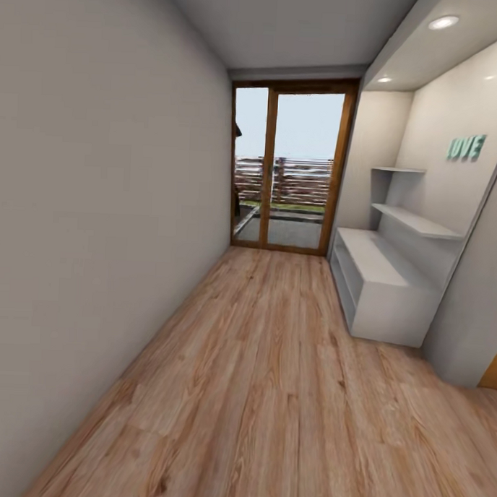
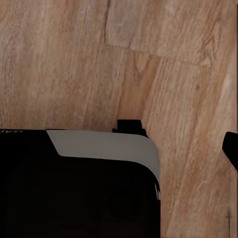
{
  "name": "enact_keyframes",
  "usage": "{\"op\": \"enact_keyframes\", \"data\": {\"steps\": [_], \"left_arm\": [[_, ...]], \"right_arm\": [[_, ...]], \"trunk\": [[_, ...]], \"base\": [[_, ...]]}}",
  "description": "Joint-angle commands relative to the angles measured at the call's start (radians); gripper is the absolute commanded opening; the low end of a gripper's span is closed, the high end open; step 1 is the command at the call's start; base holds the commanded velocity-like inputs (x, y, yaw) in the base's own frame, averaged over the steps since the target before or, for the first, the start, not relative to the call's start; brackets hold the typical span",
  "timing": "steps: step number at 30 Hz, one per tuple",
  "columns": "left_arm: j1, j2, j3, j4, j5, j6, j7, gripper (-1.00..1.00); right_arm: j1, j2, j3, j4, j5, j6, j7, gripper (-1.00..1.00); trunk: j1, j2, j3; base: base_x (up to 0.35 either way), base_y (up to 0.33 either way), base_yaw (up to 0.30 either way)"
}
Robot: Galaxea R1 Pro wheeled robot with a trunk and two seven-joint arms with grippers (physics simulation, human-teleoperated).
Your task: Pick up the two gym shoes and the two sandals from the corridor floor and place them onto the hallstand (shoe rack) in the corridor, making sure they are on the rack and not on the floor. Arrange them so the two gym shoes are next to each other and the two sandals are next to each other.
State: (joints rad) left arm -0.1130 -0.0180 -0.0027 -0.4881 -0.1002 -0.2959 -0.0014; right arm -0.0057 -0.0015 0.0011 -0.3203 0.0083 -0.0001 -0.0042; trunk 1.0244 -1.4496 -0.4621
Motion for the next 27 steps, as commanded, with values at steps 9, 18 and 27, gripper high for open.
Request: {"op": "enact_keyframes", "data": {"steps": [9,18,27], "left_arm": [[-0.001,0.000,0.004,0.000,-0.010,-0.003,0.000,1.00],[-0.001,0.000,0.004,0.000,-0.010,-0.003,0.000,1.00],[-0.001,0.000,0.004,0.000,-0.010,-0.003,0.000,1.00]], "right_arm": [[0.000,-0.001,-0.005,0.000,0.001,0.000,0.000,1.00],[0.000,0.000,-0.007,0.000,0.001,0.000,0.000,1.00],[0.000,0.000,-0.007,0.000,-0.001,0.000,0.000,1.00]], "trunk": [[0.001,0.000,-0.001],[0.001,0.000,-0.001],[0.001,0.000,-0.001]], "base": [[0.345,-0.098,0.000],[0.336,-0.123,0.000],[0.341,-0.049,0.000]]}}
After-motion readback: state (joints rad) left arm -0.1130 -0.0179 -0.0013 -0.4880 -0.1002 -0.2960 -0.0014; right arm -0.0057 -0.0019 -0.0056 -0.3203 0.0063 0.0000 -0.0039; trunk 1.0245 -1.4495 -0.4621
